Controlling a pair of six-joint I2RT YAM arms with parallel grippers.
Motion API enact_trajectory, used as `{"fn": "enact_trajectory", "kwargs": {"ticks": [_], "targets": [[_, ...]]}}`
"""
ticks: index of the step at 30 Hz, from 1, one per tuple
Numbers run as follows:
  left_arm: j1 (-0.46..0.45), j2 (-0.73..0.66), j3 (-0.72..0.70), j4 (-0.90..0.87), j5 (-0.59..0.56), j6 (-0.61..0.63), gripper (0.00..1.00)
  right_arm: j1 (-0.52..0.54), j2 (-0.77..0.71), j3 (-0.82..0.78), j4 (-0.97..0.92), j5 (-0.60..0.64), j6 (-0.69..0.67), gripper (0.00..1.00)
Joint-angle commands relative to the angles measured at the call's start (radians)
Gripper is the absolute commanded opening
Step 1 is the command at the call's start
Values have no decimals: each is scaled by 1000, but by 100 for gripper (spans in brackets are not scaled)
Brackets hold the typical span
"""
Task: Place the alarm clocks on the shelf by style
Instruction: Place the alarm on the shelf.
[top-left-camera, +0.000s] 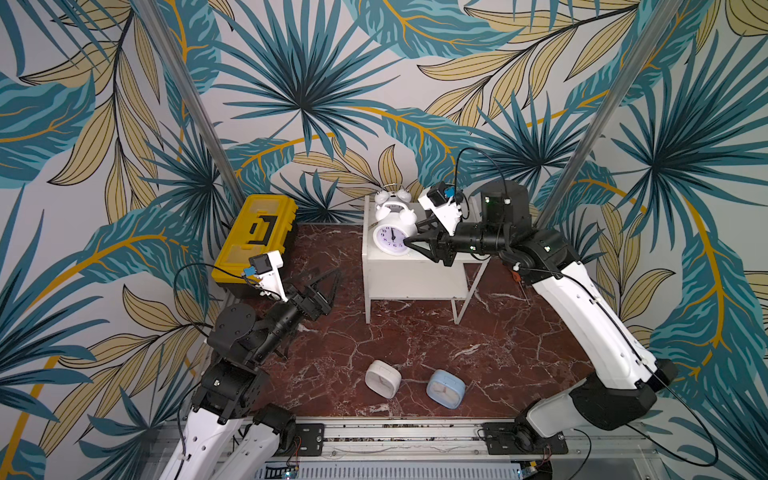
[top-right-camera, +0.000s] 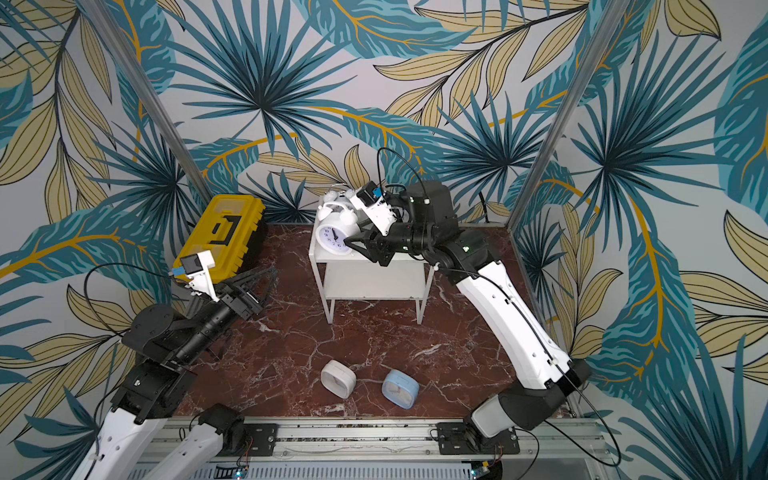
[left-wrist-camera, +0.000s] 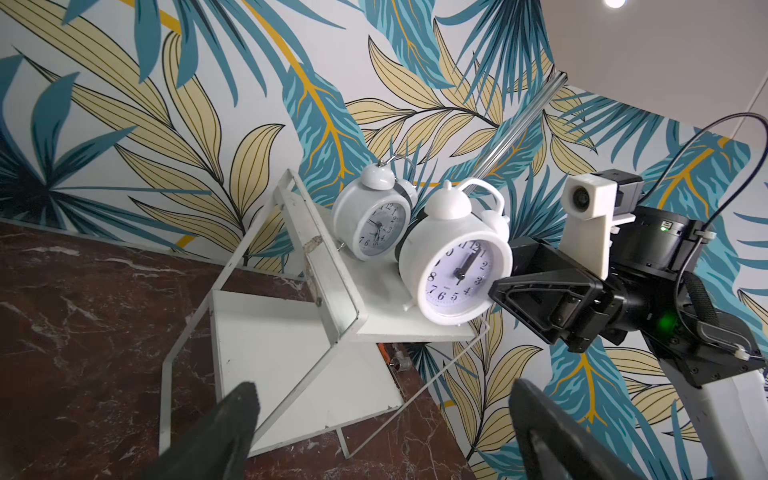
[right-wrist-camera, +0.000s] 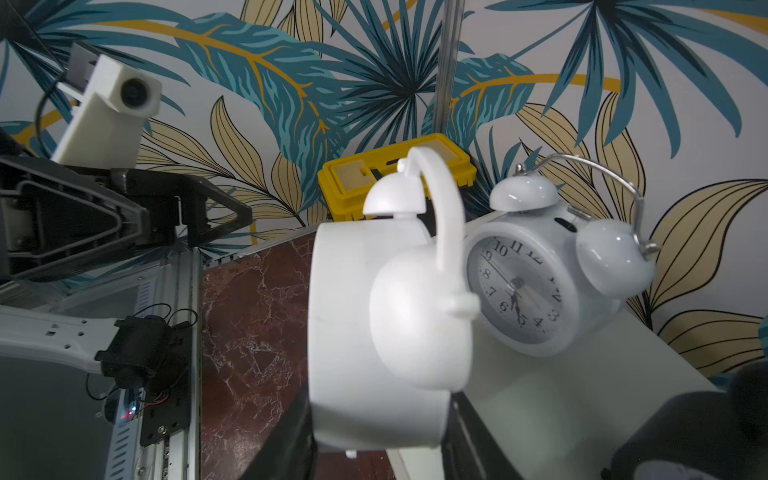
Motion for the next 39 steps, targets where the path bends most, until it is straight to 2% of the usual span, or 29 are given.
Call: {"fn": "enact_trajectory", "kwargs": {"ticks": [1,11,15,17,20,25,34,39], "targets": [[6,-7,-20,-43,-29,15,97,-3,-1,-32,92,37,-40,19],[9,19,-27,-5,17,22,95,-4,25,-77,119,64,-76,20],[8,18,-31,-5,21,25,94,-4,33,-80,92,48,-73,29],[9,18,-33,-2,20,24,95,-4,30,-93,92,62,-68,37],[9,21,-34,2,21,26,95,-6,24,-112,96,87,-67,43],[11,32,-29,9,30,30,95,-8,23,-116,92,104,-58,45],[12,37,-23,12,34,38,95,-19,2,-147,114,141,-32,57],[13,37,-23,11,41,38,95,-19,-3,-155,133,168,-11,60]]}}
